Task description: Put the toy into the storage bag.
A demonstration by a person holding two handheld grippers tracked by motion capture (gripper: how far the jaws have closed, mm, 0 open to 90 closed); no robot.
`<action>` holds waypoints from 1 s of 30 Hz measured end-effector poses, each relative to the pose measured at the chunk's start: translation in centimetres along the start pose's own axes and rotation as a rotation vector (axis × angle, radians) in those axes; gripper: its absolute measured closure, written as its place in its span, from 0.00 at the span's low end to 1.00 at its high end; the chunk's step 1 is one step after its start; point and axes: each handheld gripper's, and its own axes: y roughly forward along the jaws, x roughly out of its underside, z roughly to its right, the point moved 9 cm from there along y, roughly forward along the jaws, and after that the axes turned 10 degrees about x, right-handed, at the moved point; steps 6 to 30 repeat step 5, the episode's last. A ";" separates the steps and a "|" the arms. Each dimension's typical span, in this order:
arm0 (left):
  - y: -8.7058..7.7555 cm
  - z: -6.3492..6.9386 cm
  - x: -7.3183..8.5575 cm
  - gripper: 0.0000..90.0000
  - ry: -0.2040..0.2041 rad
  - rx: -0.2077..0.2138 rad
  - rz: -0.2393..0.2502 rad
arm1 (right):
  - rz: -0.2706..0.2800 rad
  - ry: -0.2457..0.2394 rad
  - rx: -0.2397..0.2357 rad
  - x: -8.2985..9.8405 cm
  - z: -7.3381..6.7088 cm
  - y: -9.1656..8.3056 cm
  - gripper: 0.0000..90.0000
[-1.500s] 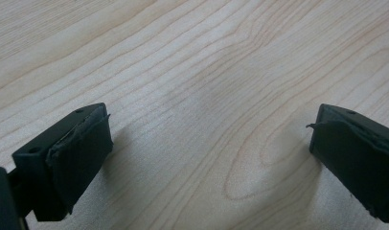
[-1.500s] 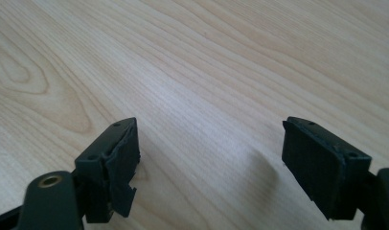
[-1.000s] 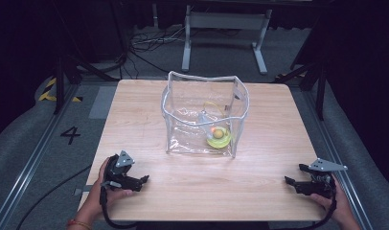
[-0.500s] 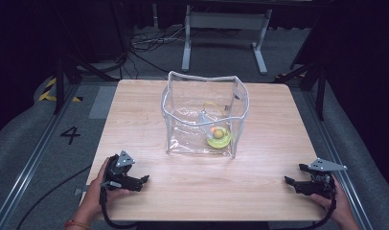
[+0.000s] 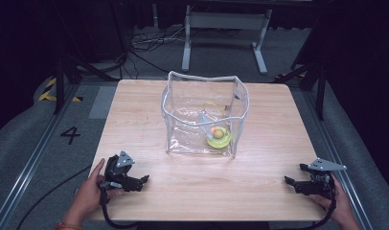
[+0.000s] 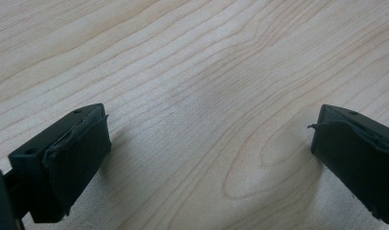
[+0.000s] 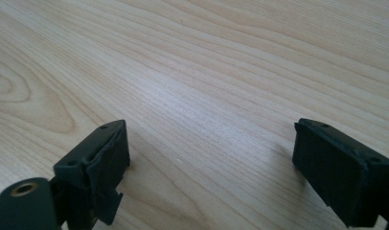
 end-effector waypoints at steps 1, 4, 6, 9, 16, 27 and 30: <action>0.0 0.0 0.0 0.00 0.000 0.000 0.000 | 0.000 0.000 0.000 0.0 0.0 0.0 0.13; 0.0 0.0 0.0 0.00 -0.002 -0.003 0.001 | -0.003 0.003 0.002 0.0 0.0 0.0 0.13; 0.0 0.0 0.0 0.00 -0.003 -0.004 0.001 | -0.003 0.003 0.002 0.0 0.0 0.0 0.13; 0.0 0.0 0.0 0.00 -0.003 -0.004 0.001 | -0.003 0.003 0.002 0.0 0.0 0.0 0.13; 0.0 0.0 0.0 0.00 -0.003 -0.004 0.001 | -0.003 0.003 0.002 0.0 0.0 0.0 0.13; 0.0 0.0 0.0 0.00 -0.003 -0.004 0.001 | -0.003 0.003 0.002 0.0 0.0 0.0 0.13; 0.0 0.0 0.0 0.00 -0.003 -0.004 0.001 | -0.003 0.003 0.002 0.0 0.0 0.0 0.13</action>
